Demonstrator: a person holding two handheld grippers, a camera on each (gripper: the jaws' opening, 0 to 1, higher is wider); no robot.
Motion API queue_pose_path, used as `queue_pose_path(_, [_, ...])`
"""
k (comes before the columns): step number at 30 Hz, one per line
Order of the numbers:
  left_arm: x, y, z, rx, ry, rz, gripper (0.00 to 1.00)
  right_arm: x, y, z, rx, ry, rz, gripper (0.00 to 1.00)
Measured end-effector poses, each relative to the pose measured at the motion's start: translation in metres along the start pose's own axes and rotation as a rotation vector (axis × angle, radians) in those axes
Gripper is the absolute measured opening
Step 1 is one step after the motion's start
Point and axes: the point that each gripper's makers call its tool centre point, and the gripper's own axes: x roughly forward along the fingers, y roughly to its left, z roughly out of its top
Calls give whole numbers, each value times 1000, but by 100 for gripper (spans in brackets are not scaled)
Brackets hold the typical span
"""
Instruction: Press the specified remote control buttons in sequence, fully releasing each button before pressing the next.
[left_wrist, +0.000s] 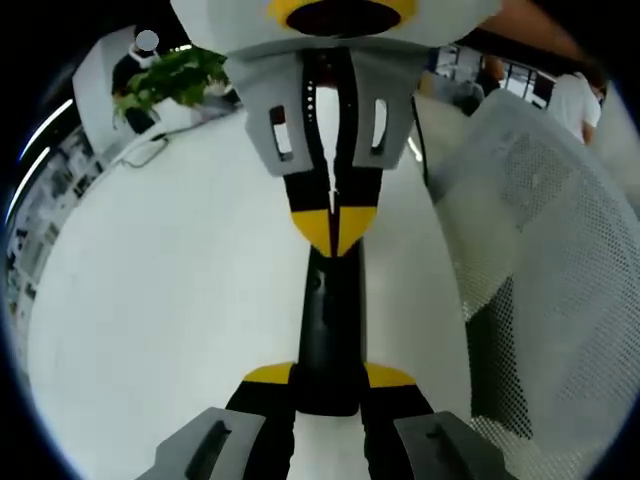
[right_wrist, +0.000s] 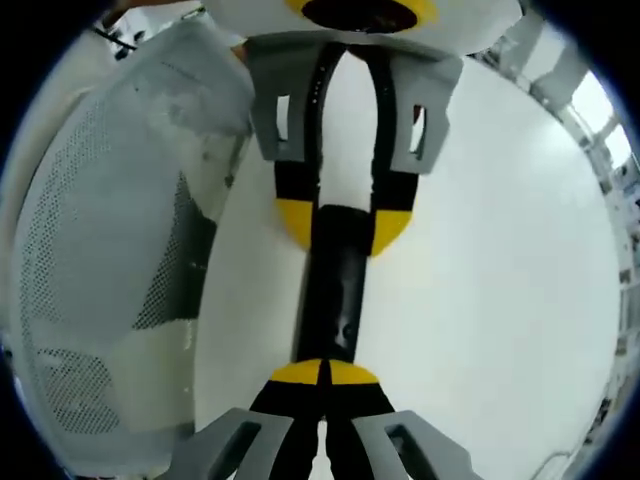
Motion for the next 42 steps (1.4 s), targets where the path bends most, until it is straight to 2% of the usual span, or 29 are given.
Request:
queue_pose_path(9, [0, 0, 0, 0, 1, 1, 23, 0, 0, 0, 25, -5, -2, 0])
queue_pose_path(27, [-1, 0, 0, 1, 3, -2, 23, -7, -3, 0, 76, -57, -17, 0])
queue_pose_path(42, [-1, -1, 0, -3, -9, 0, 23, -14, -10, 5, 81, -49, -25, 0])
